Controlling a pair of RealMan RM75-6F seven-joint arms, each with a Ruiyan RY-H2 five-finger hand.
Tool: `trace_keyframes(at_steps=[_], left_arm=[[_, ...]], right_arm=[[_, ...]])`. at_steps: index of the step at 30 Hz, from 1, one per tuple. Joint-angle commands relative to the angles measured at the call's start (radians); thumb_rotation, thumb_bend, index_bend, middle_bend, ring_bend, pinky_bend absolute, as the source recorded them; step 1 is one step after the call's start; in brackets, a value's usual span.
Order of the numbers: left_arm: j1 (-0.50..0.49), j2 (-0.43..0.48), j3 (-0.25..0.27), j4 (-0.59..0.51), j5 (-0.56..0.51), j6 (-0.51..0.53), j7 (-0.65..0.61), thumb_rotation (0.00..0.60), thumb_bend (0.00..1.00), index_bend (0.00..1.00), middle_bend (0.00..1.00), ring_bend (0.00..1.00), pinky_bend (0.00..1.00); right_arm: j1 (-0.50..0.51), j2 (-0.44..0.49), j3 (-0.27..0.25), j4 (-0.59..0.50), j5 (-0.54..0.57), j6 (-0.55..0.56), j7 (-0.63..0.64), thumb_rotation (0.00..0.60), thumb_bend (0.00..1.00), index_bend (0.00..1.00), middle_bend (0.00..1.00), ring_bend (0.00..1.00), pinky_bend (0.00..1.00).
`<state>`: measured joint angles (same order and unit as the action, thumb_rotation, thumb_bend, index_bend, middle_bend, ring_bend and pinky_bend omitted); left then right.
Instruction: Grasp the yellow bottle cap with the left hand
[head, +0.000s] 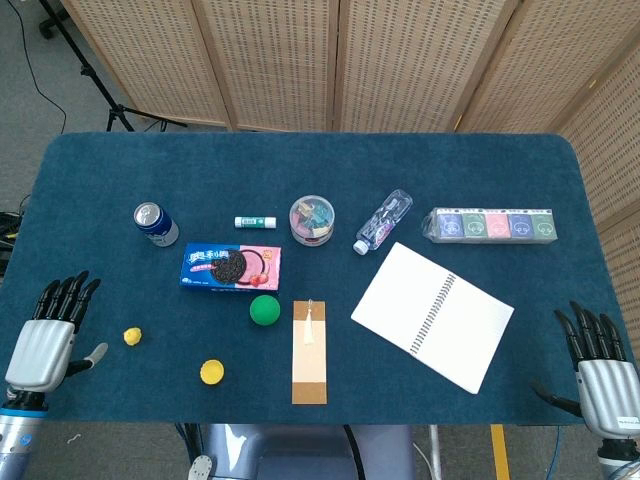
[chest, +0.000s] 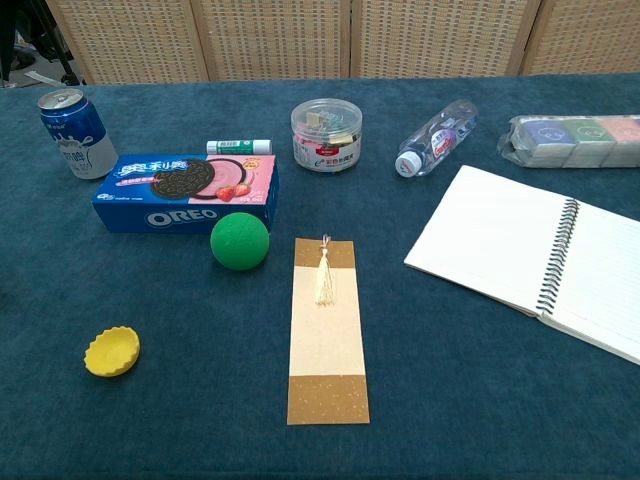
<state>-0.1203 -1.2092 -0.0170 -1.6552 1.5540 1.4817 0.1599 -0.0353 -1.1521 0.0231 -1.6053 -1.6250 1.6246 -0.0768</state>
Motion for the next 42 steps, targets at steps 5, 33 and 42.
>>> trace_keyframes(at_steps=[5,33,42], left_arm=[[0.002,-0.001,0.001,-0.003,-0.002,0.002,0.007,0.600,0.20,0.04,0.00,0.00,0.00],[-0.054,0.019,-0.011,-0.029,-0.122,-0.160,0.093,0.600,0.21,0.26,0.00,0.00,0.00],[-0.149,0.038,-0.045,-0.043,-0.276,-0.340,0.170,0.600,0.22,0.37,0.00,0.00,0.00]], right_arm=[[-0.004,0.001,-0.004,0.001,-0.003,0.004,0.002,0.600,0.00,0.03,0.00,0.00,0.00],[-0.006,0.002,-0.002,0.001,-0.002,0.011,0.011,0.600,0.00,0.03,0.00,0.00,0.00],[-0.007,0.002,-0.002,0.001,-0.003,0.013,0.014,0.600,0.00,0.03,0.00,0.00,0.00]])
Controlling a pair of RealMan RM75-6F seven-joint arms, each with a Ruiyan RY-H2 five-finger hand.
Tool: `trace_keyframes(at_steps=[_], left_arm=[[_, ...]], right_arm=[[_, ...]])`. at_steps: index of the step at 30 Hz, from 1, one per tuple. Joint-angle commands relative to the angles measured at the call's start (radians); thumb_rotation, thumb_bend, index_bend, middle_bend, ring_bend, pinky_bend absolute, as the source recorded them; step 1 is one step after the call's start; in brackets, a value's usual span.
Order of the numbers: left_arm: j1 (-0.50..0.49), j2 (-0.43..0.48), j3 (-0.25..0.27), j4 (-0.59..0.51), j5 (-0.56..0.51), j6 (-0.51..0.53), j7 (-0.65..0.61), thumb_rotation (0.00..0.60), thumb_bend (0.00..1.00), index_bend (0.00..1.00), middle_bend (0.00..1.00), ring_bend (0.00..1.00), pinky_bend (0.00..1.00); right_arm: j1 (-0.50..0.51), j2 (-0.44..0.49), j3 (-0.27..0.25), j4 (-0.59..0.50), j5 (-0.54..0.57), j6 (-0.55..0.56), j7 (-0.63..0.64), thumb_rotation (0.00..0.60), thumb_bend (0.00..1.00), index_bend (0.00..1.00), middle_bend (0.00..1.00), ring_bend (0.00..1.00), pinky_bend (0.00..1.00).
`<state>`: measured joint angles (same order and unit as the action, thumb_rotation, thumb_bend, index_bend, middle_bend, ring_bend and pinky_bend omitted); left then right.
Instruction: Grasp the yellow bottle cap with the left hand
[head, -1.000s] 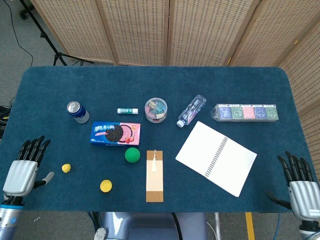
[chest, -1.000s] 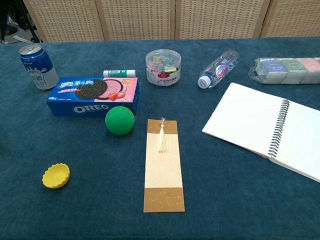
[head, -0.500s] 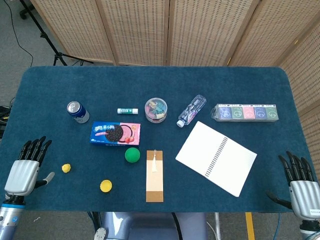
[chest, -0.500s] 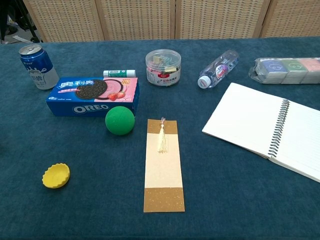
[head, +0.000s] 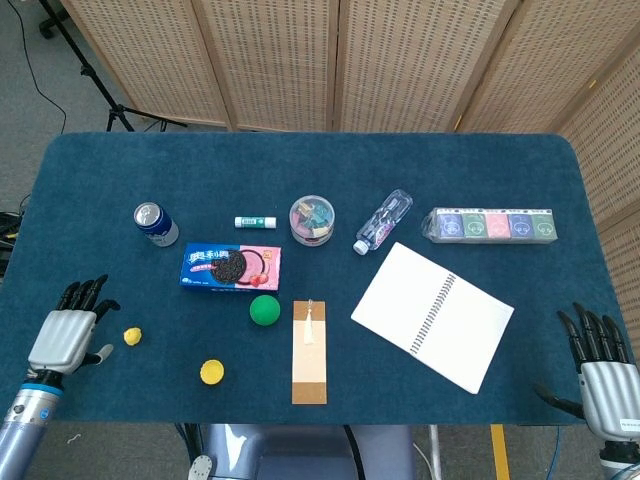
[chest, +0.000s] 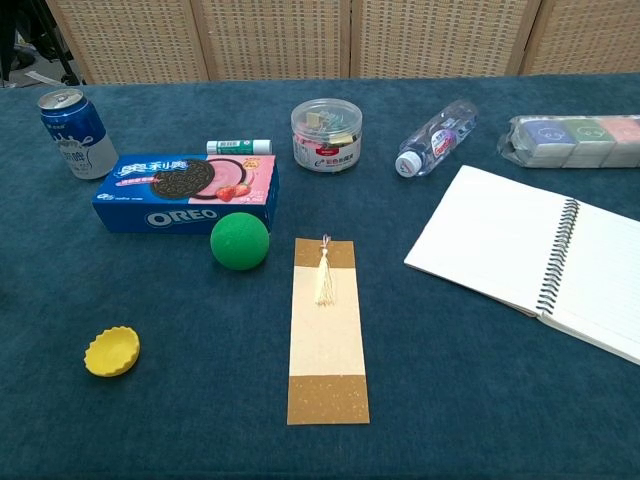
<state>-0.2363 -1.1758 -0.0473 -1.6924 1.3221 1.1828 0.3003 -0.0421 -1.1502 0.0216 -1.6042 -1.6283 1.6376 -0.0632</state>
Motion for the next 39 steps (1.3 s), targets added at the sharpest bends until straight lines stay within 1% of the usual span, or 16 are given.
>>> trace_keyframes(at_steps=[1,6,14,18,27,35,39], left_arm=[[-0.039,0.000,-0.018,-0.004,-0.057,-0.049,0.039,0.600,0.22,0.38,0.00,0.00,0.00],[-0.060,-0.027,-0.018,0.005,-0.097,-0.071,0.076,0.600,0.22,0.38,0.00,0.00,0.00],[-0.087,-0.080,-0.001,0.035,-0.141,-0.103,0.121,0.600,0.22,0.38,0.00,0.00,0.00],[-0.089,-0.087,0.013,0.036,-0.145,-0.098,0.140,0.600,0.23,0.38,0.00,0.00,0.00],[-0.095,-0.096,0.027,0.044,-0.167,-0.092,0.168,0.600,0.23,0.40,0.00,0.00,0.00],[-0.105,-0.109,0.031,0.054,-0.203,-0.094,0.203,0.600,0.24,0.40,0.00,0.00,0.00],[-0.111,-0.118,0.031,0.063,-0.213,-0.100,0.201,0.600,0.24,0.41,0.00,0.00,0.00]], right_arm=[[0.000,0.001,0.000,0.000,0.000,0.000,0.002,0.600,0.00,0.03,0.00,0.00,0.00],[-0.001,0.002,0.001,0.001,0.001,0.002,0.009,0.600,0.00,0.03,0.00,0.00,0.00],[-0.002,0.004,0.002,0.004,0.001,0.005,0.017,0.600,0.00,0.03,0.00,0.00,0.00],[-0.002,0.004,0.003,0.004,0.003,0.006,0.021,0.600,0.00,0.03,0.00,0.00,0.00],[-0.004,0.005,0.003,0.005,0.000,0.011,0.023,0.600,0.00,0.03,0.00,0.00,0.00],[-0.004,0.006,0.003,0.006,0.000,0.011,0.026,0.600,0.00,0.03,0.00,0.00,0.00],[-0.005,0.006,0.003,0.006,0.000,0.011,0.028,0.600,0.00,0.03,0.00,0.00,0.00]])
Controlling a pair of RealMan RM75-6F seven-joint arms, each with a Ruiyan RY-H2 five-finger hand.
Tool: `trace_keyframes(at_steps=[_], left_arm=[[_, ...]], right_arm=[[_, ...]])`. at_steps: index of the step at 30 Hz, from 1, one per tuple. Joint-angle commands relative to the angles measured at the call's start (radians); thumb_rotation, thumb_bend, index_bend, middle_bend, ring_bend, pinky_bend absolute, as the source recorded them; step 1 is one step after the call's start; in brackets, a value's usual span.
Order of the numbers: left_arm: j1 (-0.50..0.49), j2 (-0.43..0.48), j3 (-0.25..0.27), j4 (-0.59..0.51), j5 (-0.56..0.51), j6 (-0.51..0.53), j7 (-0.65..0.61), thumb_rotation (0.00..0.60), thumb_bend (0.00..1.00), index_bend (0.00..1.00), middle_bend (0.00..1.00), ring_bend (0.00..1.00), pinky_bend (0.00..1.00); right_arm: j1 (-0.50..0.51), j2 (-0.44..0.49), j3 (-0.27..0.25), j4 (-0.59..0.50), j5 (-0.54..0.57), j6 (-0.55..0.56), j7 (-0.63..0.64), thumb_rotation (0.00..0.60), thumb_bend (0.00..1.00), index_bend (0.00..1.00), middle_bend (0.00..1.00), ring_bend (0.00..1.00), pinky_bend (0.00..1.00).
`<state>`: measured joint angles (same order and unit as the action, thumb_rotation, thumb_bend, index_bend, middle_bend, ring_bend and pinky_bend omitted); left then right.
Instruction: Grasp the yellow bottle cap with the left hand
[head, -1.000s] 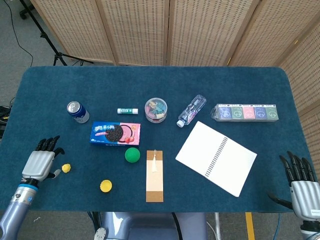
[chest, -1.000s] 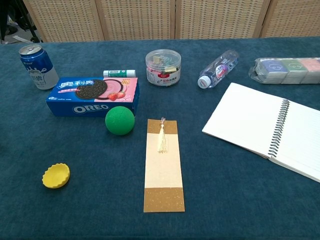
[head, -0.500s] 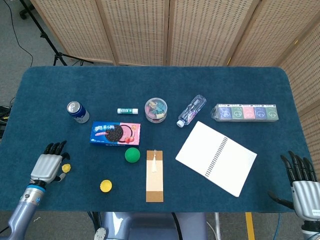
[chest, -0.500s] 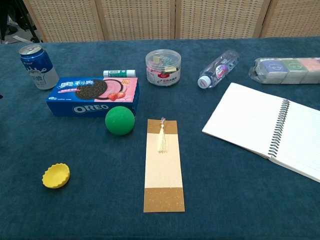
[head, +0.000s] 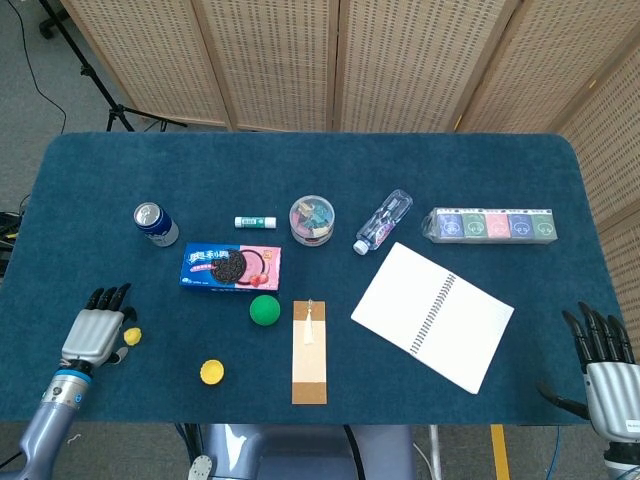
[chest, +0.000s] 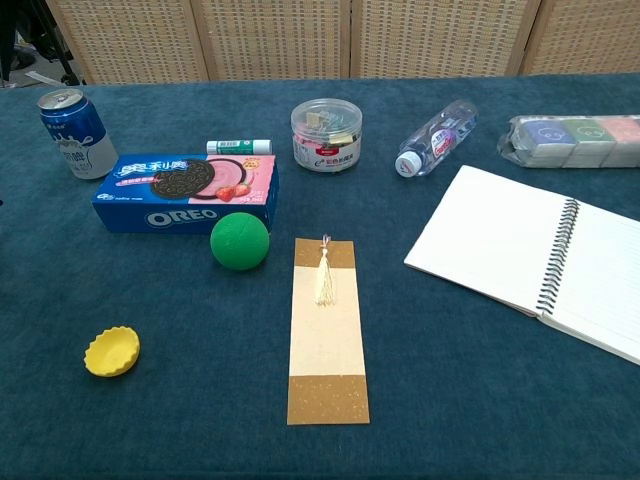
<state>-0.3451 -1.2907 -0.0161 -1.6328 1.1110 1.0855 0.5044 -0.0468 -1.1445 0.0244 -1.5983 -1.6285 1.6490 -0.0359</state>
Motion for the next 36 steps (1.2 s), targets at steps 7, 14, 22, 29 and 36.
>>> trace_keyframes(at_steps=[7,14,22,29,36], left_arm=[[-0.012,-0.021,-0.002,0.029,-0.012,-0.013,-0.025,0.600,0.24,0.43,0.00,0.00,0.00],[-0.018,-0.031,0.003,0.045,-0.020,-0.018,-0.030,0.600,0.25,0.48,0.00,0.00,0.00],[-0.018,-0.032,0.007,0.041,-0.009,-0.003,-0.036,0.600,0.25,0.56,0.00,0.00,0.00],[-0.016,-0.026,0.004,0.028,0.005,0.013,-0.053,0.600,0.25,0.56,0.00,0.00,0.00],[-0.024,-0.021,0.003,-0.003,0.030,0.018,-0.060,0.600,0.25,0.56,0.00,0.00,0.00]], right_arm=[[0.000,0.000,0.000,0.000,-0.001,0.000,-0.001,0.600,0.00,0.03,0.00,0.00,0.00],[-0.001,0.000,0.001,0.001,-0.001,0.002,0.001,0.600,0.00,0.03,0.00,0.00,0.00],[-0.001,0.000,0.001,0.001,0.000,0.002,0.001,0.600,0.00,0.03,0.00,0.00,0.00],[-0.001,0.000,0.000,0.001,0.000,0.001,0.000,0.600,0.00,0.03,0.00,0.00,0.00],[-0.002,-0.001,0.000,0.000,-0.003,0.003,-0.003,0.600,0.00,0.03,0.00,0.00,0.00]])
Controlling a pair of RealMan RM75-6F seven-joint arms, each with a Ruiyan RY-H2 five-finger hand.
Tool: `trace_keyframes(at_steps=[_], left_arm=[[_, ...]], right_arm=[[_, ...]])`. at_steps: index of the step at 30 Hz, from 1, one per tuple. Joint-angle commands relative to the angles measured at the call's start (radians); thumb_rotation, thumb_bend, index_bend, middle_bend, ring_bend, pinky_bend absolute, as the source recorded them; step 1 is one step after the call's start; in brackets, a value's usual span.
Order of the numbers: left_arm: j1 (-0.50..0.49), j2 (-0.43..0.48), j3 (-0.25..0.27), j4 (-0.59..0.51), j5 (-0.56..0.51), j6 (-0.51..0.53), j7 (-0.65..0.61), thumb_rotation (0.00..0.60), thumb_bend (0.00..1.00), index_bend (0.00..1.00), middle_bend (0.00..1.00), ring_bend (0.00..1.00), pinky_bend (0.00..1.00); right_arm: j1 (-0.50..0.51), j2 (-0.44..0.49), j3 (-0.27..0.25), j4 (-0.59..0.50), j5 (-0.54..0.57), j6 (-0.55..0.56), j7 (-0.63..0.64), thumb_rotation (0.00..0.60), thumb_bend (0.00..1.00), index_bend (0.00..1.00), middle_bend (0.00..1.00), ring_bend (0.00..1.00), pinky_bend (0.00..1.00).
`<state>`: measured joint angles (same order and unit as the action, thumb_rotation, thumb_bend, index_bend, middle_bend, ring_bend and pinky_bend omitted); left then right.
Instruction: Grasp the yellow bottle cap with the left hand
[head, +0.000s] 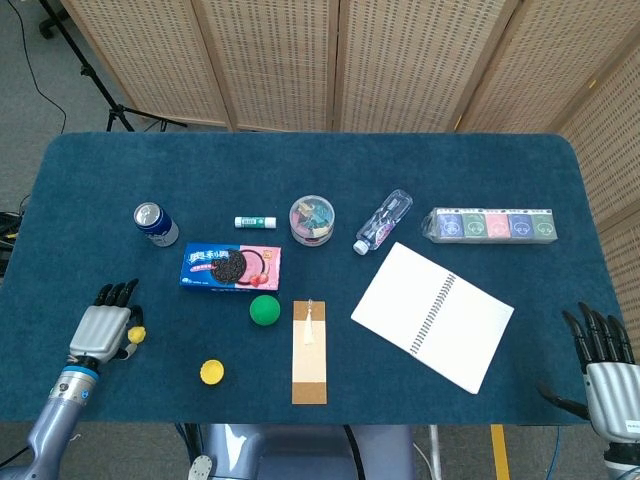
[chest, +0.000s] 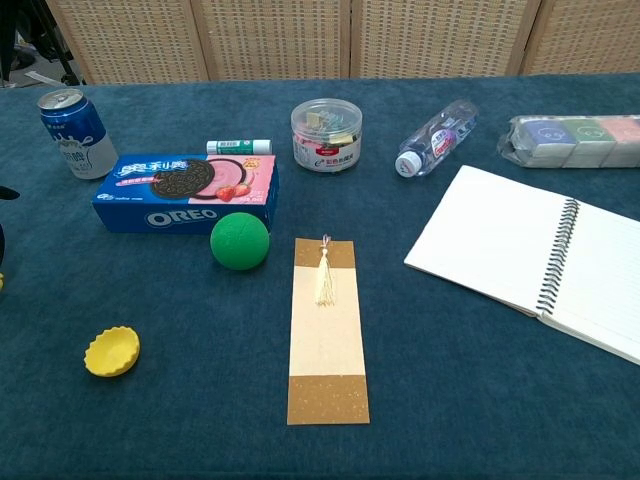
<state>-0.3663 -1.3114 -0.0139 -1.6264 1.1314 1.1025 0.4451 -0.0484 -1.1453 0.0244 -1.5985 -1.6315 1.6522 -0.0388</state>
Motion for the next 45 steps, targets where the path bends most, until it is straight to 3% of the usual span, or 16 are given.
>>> trace_keyframes(at_steps=[1,23,45], left_arm=[[-0.004,-0.001,0.003,-0.017,0.017,0.004,0.000,0.600,0.25,0.56,0.00,0.00,0.00],[-0.040,-0.025,0.008,-0.178,0.124,0.031,0.047,0.600,0.25,0.56,0.00,0.00,0.00],[-0.063,-0.088,0.064,-0.236,0.159,0.004,0.128,0.600,0.25,0.56,0.00,0.00,0.00]], right_arm=[[0.000,0.000,0.000,0.000,0.001,-0.001,0.000,0.600,0.00,0.03,0.00,0.00,0.00],[-0.010,0.002,-0.003,0.003,-0.010,0.019,0.008,0.600,0.00,0.03,0.00,0.00,0.00],[-0.025,0.009,-0.006,0.007,-0.017,0.042,0.028,0.600,0.00,0.03,0.00,0.00,0.00]])
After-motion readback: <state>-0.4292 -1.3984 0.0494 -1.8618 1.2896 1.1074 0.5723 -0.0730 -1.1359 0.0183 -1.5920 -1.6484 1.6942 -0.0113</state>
